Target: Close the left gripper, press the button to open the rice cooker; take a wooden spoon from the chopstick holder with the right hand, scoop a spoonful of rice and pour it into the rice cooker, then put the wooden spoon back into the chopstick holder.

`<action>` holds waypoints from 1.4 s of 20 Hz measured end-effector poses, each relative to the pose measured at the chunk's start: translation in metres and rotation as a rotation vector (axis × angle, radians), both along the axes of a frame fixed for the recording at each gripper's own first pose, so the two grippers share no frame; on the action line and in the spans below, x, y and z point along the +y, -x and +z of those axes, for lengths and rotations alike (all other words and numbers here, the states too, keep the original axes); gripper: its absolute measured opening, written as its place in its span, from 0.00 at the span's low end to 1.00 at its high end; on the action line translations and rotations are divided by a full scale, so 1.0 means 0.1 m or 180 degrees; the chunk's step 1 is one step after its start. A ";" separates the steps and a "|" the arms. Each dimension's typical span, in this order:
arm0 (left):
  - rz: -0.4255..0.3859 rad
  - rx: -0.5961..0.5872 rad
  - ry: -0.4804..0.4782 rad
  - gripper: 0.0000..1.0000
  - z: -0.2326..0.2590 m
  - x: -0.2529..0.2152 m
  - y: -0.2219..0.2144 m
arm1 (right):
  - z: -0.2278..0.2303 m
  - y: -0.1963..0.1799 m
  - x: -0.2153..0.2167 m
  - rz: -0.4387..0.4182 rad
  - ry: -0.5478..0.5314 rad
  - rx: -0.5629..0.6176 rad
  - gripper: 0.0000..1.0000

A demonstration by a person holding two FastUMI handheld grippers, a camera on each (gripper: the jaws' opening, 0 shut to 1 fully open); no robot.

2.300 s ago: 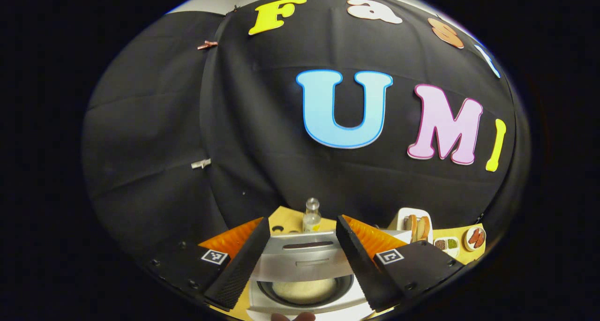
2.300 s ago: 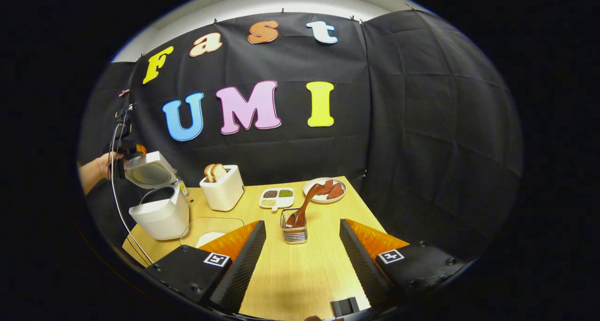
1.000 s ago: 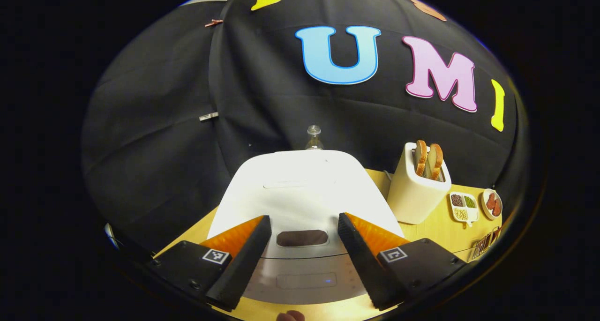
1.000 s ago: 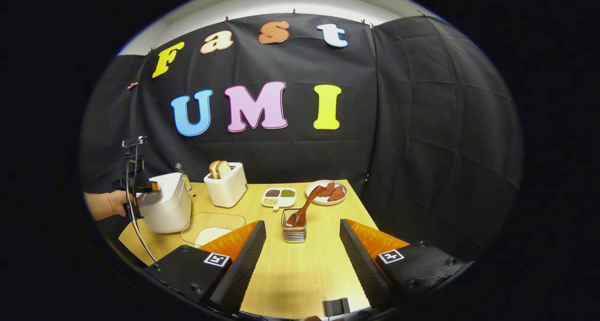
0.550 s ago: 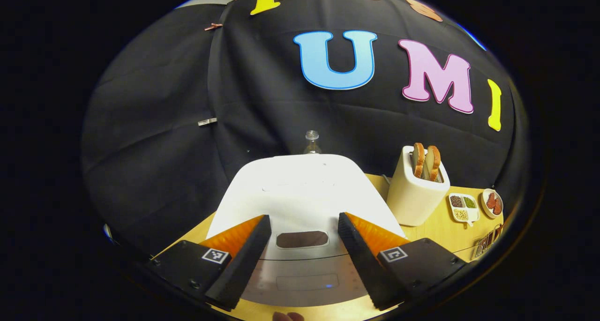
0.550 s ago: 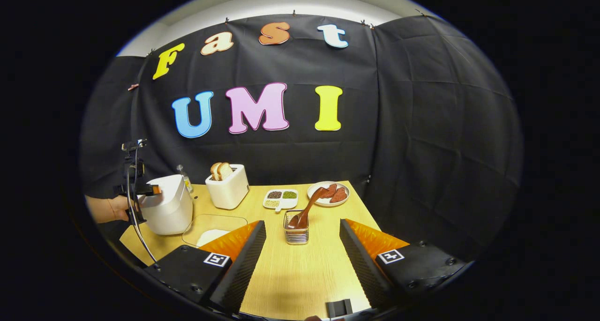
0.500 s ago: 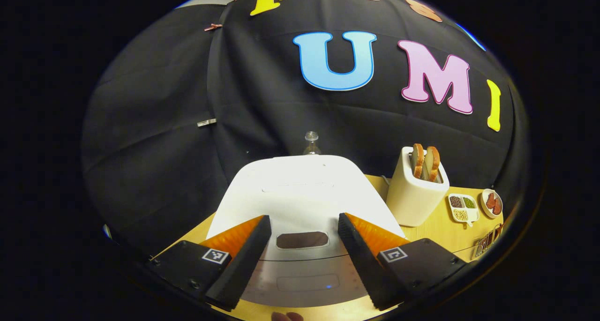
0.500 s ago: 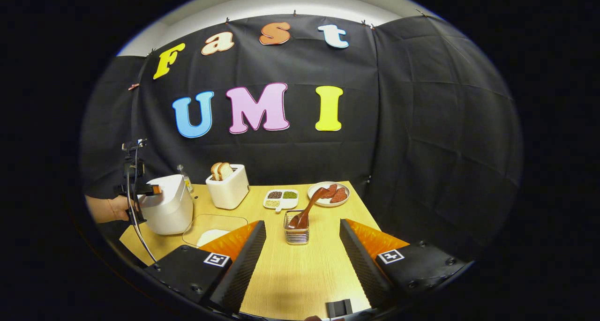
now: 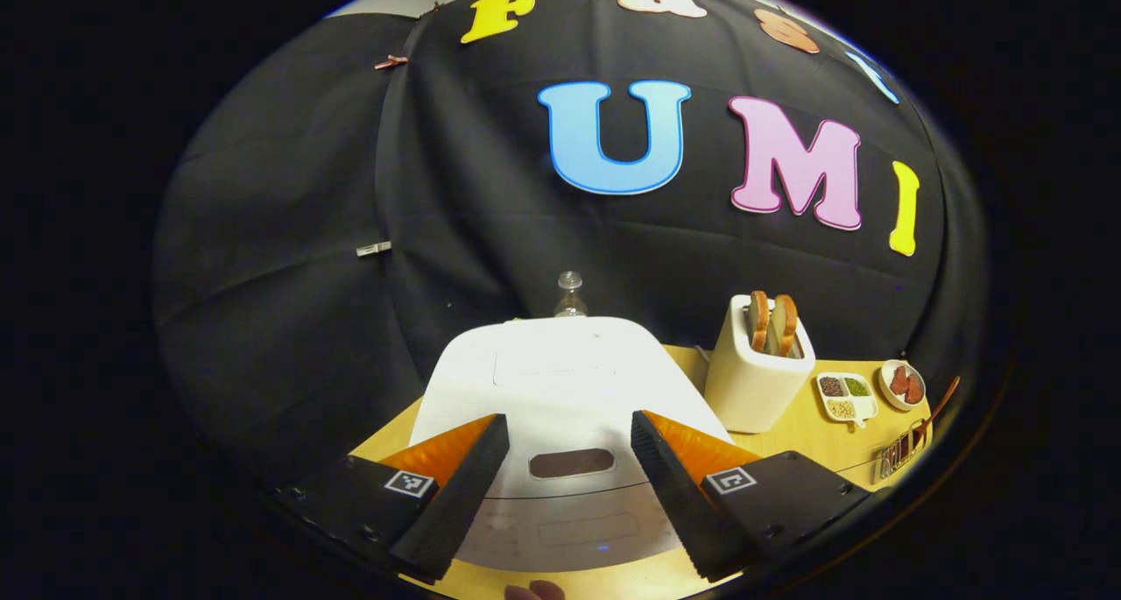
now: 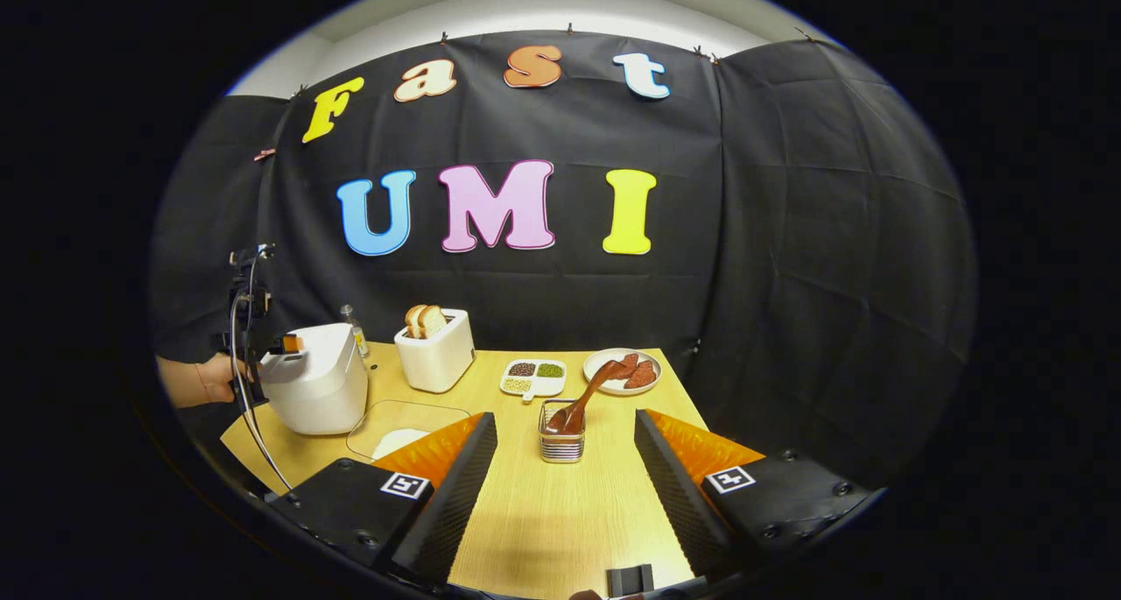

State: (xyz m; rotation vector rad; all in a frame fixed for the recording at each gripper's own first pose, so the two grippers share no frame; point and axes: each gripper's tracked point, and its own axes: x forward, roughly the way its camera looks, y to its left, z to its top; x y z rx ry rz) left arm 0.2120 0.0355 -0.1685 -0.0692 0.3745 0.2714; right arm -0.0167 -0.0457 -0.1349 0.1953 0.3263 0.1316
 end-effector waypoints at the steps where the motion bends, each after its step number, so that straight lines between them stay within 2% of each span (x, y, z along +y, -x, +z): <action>1: -0.0057 -0.0069 -0.0034 0.97 0.10 -0.02 0.03 | 0.01 -0.01 0.02 0.0012 0.0000 -0.0012 0.98; 5: -0.0247 -0.0475 0.0029 0.97 0.62 -0.15 0.29 | 0.14 -0.10 0.10 0.0051 -0.0003 -0.0110 0.98; 9: -0.0436 -0.0776 -0.0104 0.97 1.05 -0.26 0.65 | 0.28 -0.21 0.23 0.0118 -0.0046 -0.0196 0.98; 14: -0.0496 -0.0957 -0.0063 0.97 1.38 -0.29 1.10 | 0.49 -0.32 0.34 0.0180 -0.0094 -0.0323 0.98; 17: -0.0546 -0.1108 -0.0202 0.97 1.59 -0.22 1.38 | 0.61 -0.39 0.43 0.0202 -0.0125 -0.0386 0.98; 21: -0.0633 -0.1269 -0.0163 0.97 1.79 -0.26 1.75 | 0.82 -0.44 0.51 0.0200 -0.0115 -0.0561 0.98; 28: -0.0687 -0.1374 -0.0403 0.98 1.98 -0.28 2.21 | 1.06 -0.43 0.71 0.0251 -0.0100 -0.0737 0.98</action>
